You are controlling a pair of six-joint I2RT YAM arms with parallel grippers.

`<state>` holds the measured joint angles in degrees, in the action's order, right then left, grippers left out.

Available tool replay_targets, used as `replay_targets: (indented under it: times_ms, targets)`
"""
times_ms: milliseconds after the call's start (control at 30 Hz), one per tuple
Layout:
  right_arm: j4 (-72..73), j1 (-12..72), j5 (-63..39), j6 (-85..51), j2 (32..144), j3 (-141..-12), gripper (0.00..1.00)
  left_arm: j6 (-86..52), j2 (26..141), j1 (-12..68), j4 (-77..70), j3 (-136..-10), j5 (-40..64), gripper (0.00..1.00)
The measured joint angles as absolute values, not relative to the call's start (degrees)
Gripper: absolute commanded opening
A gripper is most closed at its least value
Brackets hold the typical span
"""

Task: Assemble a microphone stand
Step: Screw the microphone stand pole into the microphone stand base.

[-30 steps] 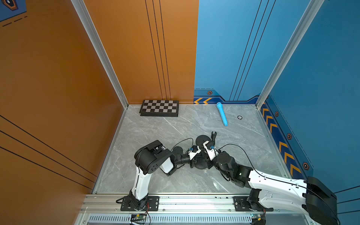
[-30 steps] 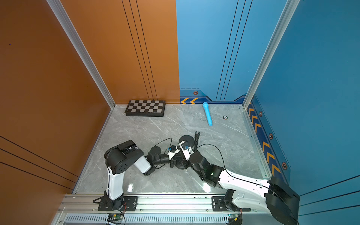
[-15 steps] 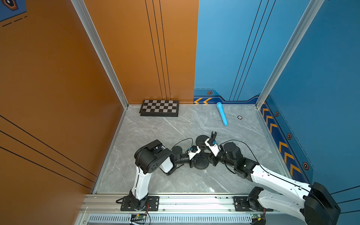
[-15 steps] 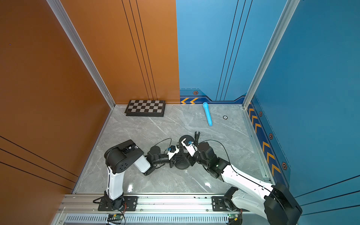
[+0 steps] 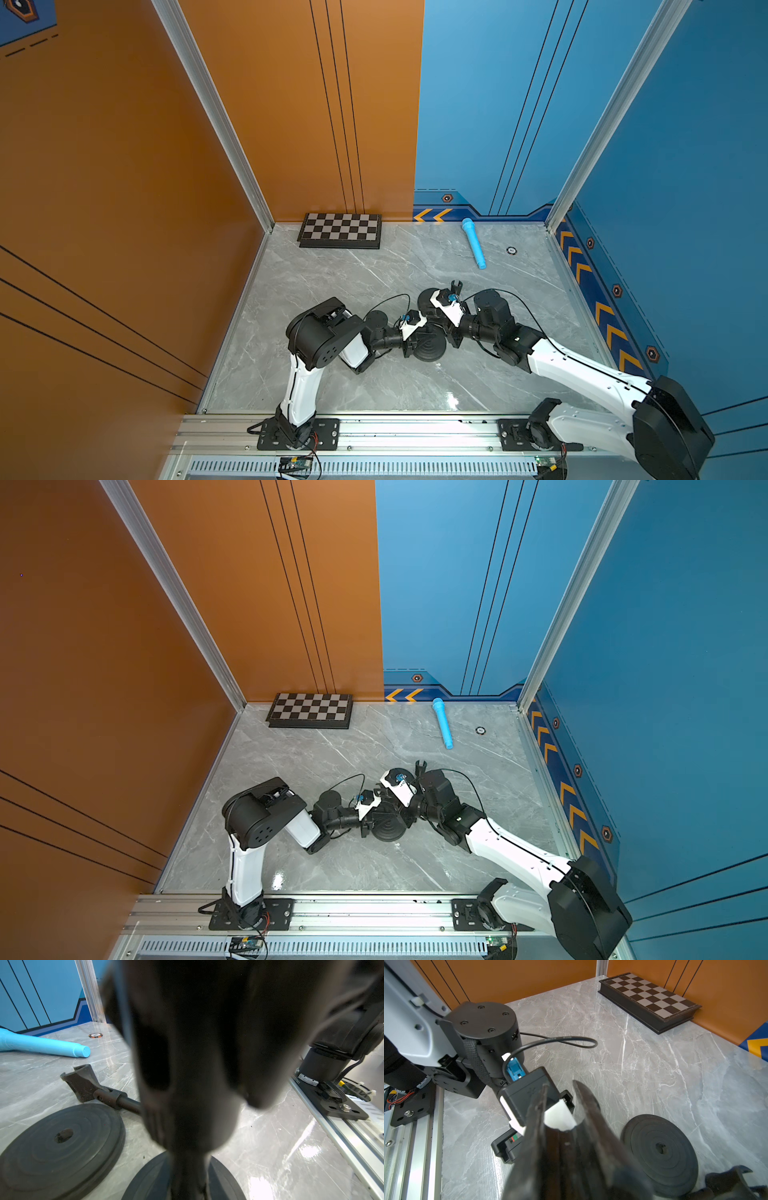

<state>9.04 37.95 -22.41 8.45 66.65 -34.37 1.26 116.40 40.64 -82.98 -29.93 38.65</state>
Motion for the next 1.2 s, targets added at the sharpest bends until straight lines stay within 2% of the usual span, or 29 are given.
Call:
replay_targets:
  times_ms: [67, 200, 400, 467, 533, 567, 600, 633, 700, 767, 867, 1033, 1200]
  targets:
    - [10.5, 38.8, -20.6, 7.4, 66.4, -33.5, 0.0, 1.0, 116.4, 40.6, -83.0, -29.9, 38.6, 0.16]
    - [14.2, 44.0, -10.1, 3.4, 63.6, -30.0, 0.0, 0.8, 116.4, 40.6, -82.9, -29.9, 38.3, 0.29]
    - [17.6, 58.3, 20.1, -7.6, 61.8, -26.6, 0.0, -2.6, 116.4, 41.9, -82.0, -29.8, 34.9, 0.3]
    - [17.6, 60.6, 26.2, -10.5, 62.4, -26.5, 0.0, -3.6, 116.4, 42.7, -81.6, -30.2, 33.4, 0.27]
    - [17.7, 61.4, 29.7, -12.4, 63.4, -26.9, 0.0, -4.4, 116.4, 43.1, -81.3, -30.5, 32.6, 0.15]
    - [17.8, 61.6, 30.8, -13.2, 64.2, -27.4, 0.0, -3.5, 116.4, 43.3, -81.3, -30.7, 32.8, 0.04]
    - [17.8, 61.3, 31.4, -14.0, 65.1, -28.1, 0.0, -3.4, 116.4, 43.7, -81.4, -30.7, 32.7, 0.0]
    - [17.6, 61.4, 31.8, -14.1, 65.4, -28.4, 0.02, -3.3, 116.4, 43.8, -81.5, -30.7, 32.3, 0.0]
    - [17.6, 61.0, 31.0, -14.3, 65.5, -28.4, 0.1, -2.8, 116.4, 43.6, -81.4, -30.7, 32.1, 0.0]
    - [17.6, 59.5, 27.8, -13.7, 65.1, -28.4, 0.26, -2.7, 116.4, 43.5, -81.4, -30.6, 32.1, 0.0]
    - [15.6, 55.3, 18.6, -11.0, 63.0, -28.4, 0.43, -2.3, 116.4, 42.8, -81.6, -30.2, 32.1, 0.0]
    - [10.0, 43.6, -2.0, -4.6, 57.8, -29.5, 0.5, -0.9, 116.4, 41.1, -82.8, -29.1, 33.2, 0.0]
    - [6.6, 35.4, -17.4, 2.7, 61.6, -33.0, 0.5, 0.6, 116.7, 40.8, -83.4, -28.9, 34.7, 0.0]
